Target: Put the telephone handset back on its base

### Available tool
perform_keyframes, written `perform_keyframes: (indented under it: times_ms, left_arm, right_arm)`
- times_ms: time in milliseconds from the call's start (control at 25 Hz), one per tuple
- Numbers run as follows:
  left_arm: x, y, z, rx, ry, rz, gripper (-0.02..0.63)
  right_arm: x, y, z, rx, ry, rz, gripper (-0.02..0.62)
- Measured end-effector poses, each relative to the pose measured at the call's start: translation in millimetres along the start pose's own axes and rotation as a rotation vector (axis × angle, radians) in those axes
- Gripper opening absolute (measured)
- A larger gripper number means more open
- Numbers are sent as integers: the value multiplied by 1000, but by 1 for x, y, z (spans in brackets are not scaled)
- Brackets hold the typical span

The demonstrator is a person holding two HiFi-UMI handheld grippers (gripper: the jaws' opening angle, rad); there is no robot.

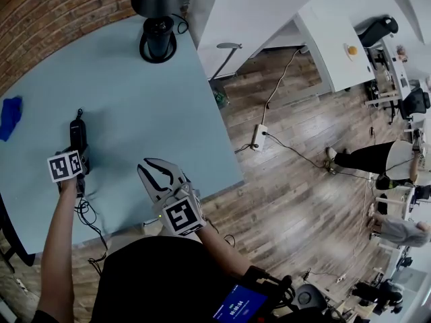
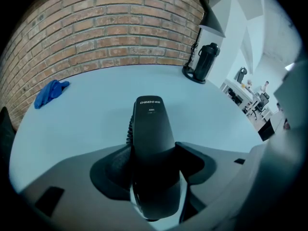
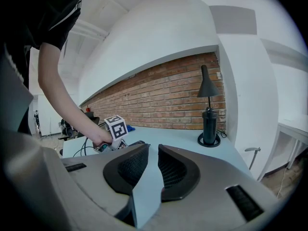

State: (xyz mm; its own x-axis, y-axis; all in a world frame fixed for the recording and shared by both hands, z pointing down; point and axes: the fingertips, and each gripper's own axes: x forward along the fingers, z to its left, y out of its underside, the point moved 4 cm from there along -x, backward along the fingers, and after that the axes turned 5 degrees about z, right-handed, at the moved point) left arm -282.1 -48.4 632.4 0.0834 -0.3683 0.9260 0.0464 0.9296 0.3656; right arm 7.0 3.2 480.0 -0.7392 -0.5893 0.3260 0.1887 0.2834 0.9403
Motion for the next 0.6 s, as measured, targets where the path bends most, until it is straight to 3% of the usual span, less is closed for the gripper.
perform_keyframes:
  times_ms: [280,440,480,520,600]
  left_arm:
    - [-33,2,8,-48,125,-125,379]
    - [-90,-11,10,-31,154,-321,396]
    - [-112,-17,10,-11,149,-398,370]
    - [-135,-22,10,13,140,-478,290]
    - [-184,-29,8,66,118,-626,193]
  right_arm:
    - [3,-22,7,-51,-62,-29,61]
    - [13,-49,12,-105,-115,-69,63]
    - [16,-58,13,-115,-129,-84,63]
    - [19,-70,14,-119,-144,-103,63]
    - [23,-97,18,-113,-170,-151,63]
